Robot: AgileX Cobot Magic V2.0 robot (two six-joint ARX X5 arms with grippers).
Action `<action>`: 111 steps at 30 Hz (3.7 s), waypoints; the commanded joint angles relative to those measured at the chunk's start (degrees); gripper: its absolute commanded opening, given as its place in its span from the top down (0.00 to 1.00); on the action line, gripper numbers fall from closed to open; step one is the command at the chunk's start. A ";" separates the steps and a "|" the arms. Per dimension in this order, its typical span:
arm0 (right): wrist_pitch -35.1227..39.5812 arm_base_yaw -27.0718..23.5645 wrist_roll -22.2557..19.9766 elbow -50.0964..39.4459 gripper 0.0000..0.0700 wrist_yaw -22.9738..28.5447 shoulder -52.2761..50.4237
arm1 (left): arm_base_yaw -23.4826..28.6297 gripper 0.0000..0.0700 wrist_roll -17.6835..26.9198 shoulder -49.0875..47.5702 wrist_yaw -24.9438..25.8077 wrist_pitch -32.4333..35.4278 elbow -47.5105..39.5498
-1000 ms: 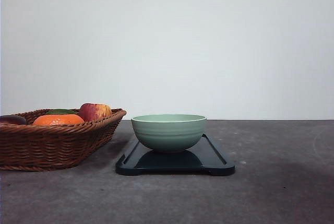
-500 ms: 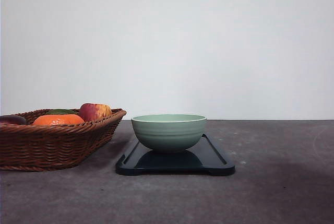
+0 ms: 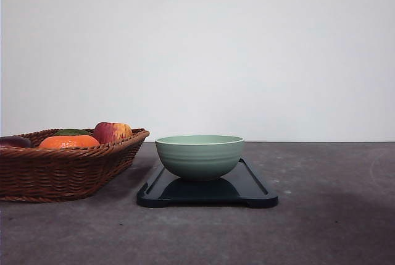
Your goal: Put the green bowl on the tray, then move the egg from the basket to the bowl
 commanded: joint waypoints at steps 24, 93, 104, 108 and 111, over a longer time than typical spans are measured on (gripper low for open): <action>0.57 -0.02 -0.24 -0.24 0.98 0.02 0.07 | 0.11 1.00 0.81 -0.04 0.02 0.61 -1.07; 0.57 -0.02 -0.24 -0.24 0.98 0.02 0.07 | 0.11 1.00 0.81 -0.04 0.02 0.61 -1.07; 0.57 -0.02 -0.25 -0.22 0.98 0.02 0.07 | 0.11 1.00 0.81 -0.04 0.02 0.61 -1.05; 0.57 -0.02 -0.27 -0.24 0.98 0.02 0.07 | 0.11 1.00 0.81 -0.04 0.02 0.61 -1.05; 0.57 -0.02 -0.25 -0.24 0.98 0.02 0.07 | 0.11 1.00 0.81 -0.04 0.02 0.61 -1.05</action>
